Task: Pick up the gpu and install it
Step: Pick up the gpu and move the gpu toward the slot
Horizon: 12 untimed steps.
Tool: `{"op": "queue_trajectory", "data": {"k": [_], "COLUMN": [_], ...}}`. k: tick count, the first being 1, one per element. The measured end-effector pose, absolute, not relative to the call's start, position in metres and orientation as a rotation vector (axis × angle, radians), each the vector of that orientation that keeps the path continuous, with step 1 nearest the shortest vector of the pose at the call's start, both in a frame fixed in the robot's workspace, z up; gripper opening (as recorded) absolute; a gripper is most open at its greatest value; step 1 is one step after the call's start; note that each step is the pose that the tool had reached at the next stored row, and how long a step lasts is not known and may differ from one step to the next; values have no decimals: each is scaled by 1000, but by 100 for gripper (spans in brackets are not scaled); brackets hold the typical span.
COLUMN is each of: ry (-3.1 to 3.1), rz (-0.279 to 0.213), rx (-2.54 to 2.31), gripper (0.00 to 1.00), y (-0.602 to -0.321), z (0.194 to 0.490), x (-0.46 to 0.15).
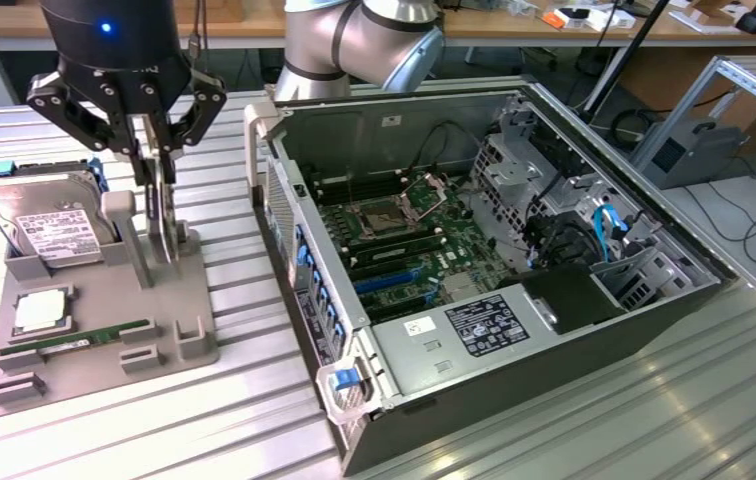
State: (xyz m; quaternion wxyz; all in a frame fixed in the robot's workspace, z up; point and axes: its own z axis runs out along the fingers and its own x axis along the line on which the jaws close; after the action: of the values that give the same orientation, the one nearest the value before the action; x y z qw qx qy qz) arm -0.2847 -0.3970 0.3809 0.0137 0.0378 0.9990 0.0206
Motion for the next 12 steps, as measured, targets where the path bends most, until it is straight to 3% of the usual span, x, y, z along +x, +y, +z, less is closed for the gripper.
{"op": "queue_trajectory", "data": {"k": [12], "ry": [3111], "rz": [64], "rx": [118], "gripper": [27], "y": [-397], "z": [388], "x": [-285]}}
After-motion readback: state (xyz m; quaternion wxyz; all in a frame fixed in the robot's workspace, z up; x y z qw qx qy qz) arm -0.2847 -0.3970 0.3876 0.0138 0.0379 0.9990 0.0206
